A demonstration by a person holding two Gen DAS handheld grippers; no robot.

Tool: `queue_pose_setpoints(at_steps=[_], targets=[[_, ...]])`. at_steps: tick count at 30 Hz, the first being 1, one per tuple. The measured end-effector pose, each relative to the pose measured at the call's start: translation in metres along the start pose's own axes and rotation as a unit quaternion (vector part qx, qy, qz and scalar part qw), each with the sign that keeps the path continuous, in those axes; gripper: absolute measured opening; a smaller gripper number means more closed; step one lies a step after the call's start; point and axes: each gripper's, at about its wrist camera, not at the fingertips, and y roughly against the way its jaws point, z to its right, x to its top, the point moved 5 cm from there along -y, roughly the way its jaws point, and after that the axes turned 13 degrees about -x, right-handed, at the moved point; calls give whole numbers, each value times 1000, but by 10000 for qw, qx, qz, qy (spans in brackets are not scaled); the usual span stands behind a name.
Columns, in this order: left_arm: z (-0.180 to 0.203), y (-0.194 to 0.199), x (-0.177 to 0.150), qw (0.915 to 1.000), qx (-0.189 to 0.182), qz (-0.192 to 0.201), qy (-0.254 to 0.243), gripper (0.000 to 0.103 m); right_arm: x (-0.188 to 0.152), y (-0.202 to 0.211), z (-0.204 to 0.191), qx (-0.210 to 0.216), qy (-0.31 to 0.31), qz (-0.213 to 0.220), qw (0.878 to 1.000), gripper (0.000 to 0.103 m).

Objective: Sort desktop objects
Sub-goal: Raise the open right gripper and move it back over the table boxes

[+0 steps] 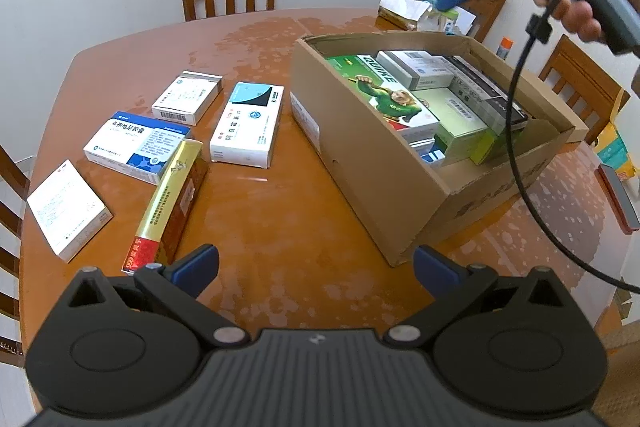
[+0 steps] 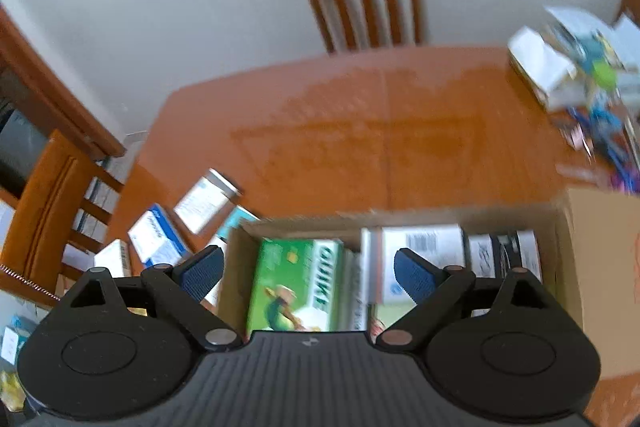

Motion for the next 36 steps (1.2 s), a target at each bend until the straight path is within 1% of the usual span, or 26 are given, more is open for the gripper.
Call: queue_pose_setpoints(at_steps=[5,9,14,20,25,29,36], targets=[[-4,2,-2,10000,13,49,69,103,5,3,-30,181,378,87,9991,95],[-9,4,-3,9999,58,87,132,103,5,1,-53,204,706,62,9973,95],[-13,7,-4,9997,100,124,172,103,6,0,-79,354,958,45,9948,95],[-14,8,-6,9996,102,145,202,103,9,-3,-111,446,1372,55,9895,95],[-15,9,-8,9995,109,161,251,103,12,-13,-141,565,1753,-52,9829,95],[-19,10,-11,9992,141,180,335,103,15,-20,-162,540,2045,-83,9773,95],[-27,14,-13,9985,189,248,450,103,16,-38,-196,363,2570,-116,9657,95]])
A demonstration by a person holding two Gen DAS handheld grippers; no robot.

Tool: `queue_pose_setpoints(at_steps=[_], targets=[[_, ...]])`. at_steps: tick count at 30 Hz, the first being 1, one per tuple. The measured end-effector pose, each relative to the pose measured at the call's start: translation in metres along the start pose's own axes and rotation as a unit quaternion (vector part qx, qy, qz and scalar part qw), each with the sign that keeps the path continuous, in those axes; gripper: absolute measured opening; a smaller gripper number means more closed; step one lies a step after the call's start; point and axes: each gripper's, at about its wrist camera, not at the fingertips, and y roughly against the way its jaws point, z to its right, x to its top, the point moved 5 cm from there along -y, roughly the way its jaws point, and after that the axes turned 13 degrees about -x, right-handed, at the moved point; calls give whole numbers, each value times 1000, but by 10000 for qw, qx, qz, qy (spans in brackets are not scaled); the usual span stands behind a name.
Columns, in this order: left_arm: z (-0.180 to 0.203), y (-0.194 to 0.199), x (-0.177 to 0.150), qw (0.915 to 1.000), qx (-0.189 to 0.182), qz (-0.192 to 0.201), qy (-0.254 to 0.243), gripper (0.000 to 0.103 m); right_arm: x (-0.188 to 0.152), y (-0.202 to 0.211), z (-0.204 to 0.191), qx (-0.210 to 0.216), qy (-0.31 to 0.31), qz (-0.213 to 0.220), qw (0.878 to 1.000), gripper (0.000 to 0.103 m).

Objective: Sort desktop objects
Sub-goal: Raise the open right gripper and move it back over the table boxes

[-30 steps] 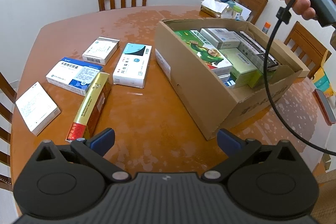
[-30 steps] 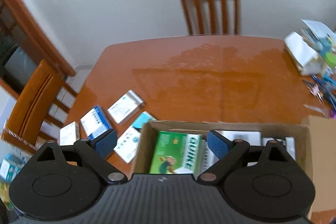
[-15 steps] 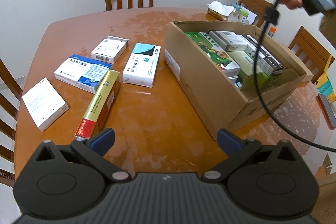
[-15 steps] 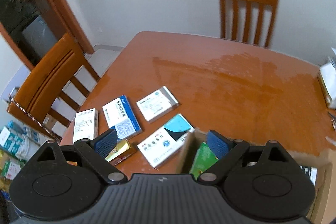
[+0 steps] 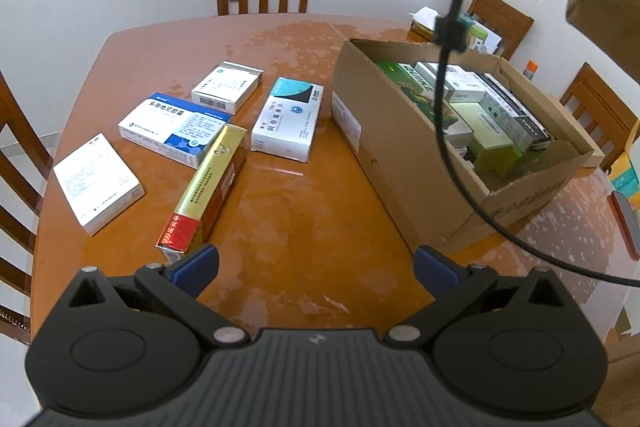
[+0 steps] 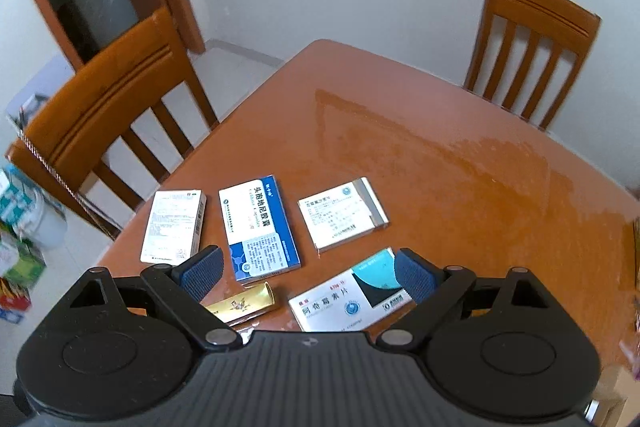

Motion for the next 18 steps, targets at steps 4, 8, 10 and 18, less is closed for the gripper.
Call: queue_pose_setpoints(at_steps=[4,8,10,18], targets=[[-6,1,-1,9999,34,27,94,103,6,-14,-15,19,200,-87,9998,95],[-14,0,-2,9998,52,38,206,103,11,-30,-27,56,362,-164,9992,95],[-18,-1,-2,9997,56,40,252,103,13,-40,-31,19,477,-205,9986,95],[-30,-5,1,9991,39,103,407,103,19,-89,-38,-184,849,-372,9955,95]])
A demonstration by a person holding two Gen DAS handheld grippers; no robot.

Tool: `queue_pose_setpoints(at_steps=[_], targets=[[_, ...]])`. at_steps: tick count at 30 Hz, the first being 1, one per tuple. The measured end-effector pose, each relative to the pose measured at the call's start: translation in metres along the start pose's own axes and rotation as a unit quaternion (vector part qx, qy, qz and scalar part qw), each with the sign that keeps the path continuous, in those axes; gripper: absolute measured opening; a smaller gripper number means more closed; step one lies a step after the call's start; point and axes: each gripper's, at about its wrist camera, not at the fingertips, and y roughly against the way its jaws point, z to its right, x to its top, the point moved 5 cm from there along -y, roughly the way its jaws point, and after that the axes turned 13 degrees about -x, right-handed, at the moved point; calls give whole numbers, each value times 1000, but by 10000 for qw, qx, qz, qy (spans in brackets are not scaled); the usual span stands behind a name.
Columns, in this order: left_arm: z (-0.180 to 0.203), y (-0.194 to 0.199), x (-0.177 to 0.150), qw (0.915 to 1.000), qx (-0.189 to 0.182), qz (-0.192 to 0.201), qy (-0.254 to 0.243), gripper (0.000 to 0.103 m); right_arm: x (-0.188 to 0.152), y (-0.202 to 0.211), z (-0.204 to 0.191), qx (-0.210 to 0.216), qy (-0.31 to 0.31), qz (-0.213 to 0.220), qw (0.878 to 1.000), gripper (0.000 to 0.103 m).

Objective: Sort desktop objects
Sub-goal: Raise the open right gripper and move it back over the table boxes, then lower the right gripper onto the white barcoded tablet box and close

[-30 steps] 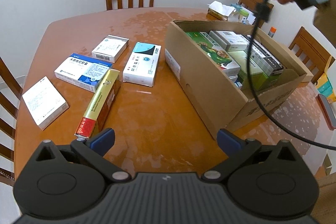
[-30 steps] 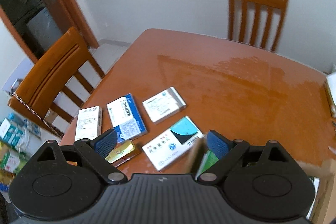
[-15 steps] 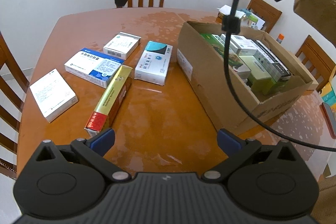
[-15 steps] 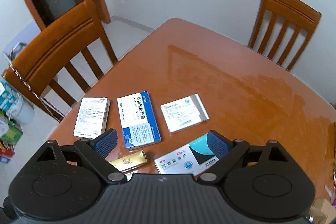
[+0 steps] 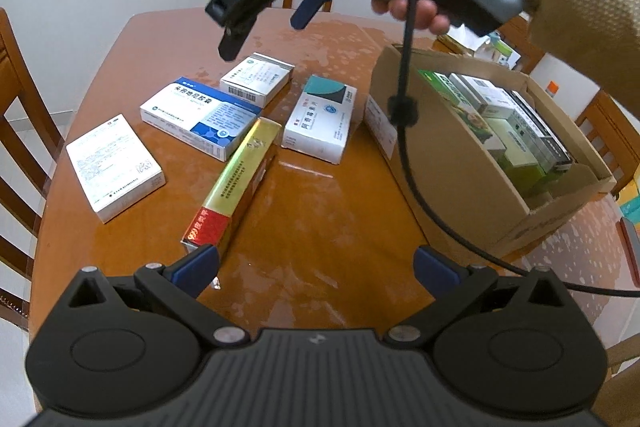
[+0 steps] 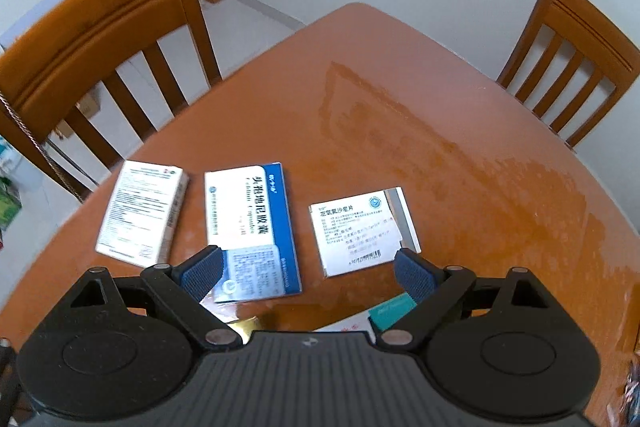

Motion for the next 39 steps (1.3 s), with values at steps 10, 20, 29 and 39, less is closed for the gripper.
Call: queue_pose_setpoints(at_steps=[10,20,29,39], targets=[[-10,-8,7,9999,-23,47,139,103,7,-37,1,-77,170,-204,9996,95],[-16,-14,16,9998,-38,67,185,103,14,-68,5,-180,283,-275,9991,95],[-16,-20,20,9998,-82,51,193,103,14,-87,13,-309,345,-305,9985,95],[-19,-24,20,9997,-93,-7,213,103,10,-104,11,-372,552,-414,9969,95]])
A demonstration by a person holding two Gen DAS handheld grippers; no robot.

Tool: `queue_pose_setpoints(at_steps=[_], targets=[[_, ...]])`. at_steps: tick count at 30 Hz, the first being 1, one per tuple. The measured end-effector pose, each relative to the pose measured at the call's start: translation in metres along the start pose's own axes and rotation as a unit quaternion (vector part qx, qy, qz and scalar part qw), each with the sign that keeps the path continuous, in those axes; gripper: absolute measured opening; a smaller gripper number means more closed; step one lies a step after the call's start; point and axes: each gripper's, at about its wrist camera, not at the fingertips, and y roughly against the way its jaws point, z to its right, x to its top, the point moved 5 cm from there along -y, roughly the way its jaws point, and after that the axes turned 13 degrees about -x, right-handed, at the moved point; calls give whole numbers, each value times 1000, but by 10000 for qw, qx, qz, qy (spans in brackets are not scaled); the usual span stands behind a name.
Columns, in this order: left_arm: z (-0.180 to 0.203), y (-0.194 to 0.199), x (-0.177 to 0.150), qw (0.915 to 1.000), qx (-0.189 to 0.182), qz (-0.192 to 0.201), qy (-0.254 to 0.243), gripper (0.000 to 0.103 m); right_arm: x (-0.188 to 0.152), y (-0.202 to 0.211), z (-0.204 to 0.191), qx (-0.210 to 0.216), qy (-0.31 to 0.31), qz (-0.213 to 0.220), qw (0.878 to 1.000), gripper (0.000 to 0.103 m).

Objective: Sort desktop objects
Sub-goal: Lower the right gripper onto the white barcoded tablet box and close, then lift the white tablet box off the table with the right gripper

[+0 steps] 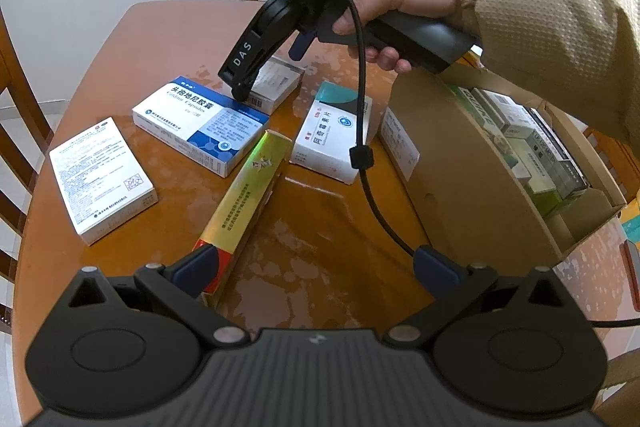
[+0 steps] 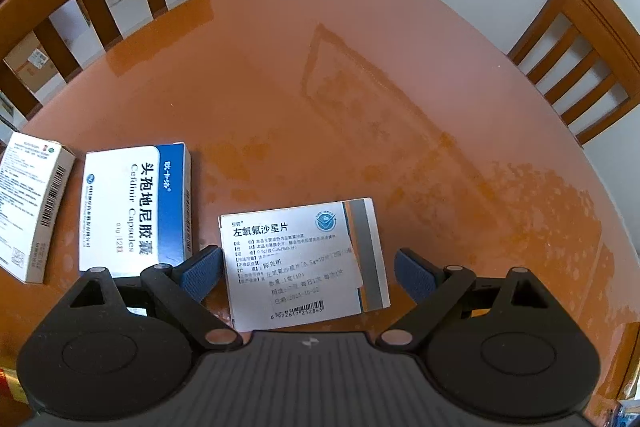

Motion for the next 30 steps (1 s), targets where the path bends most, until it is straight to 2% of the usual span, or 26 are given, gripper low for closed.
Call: queue_pose_setpoints(at_steps=[10,20,30], targets=[[-1,-1,0,10000,-5,-10,11,103,2,-1,-3,32,55,-157,9999,91],[0,-1,1,10000,-14,11,-48,103,-2,-6,4,-157,-531,-553,9969,91],[2,-2,1,9999,-28,24,-109,103,-3,2,-2,-241,-423,-542,9973,91]])
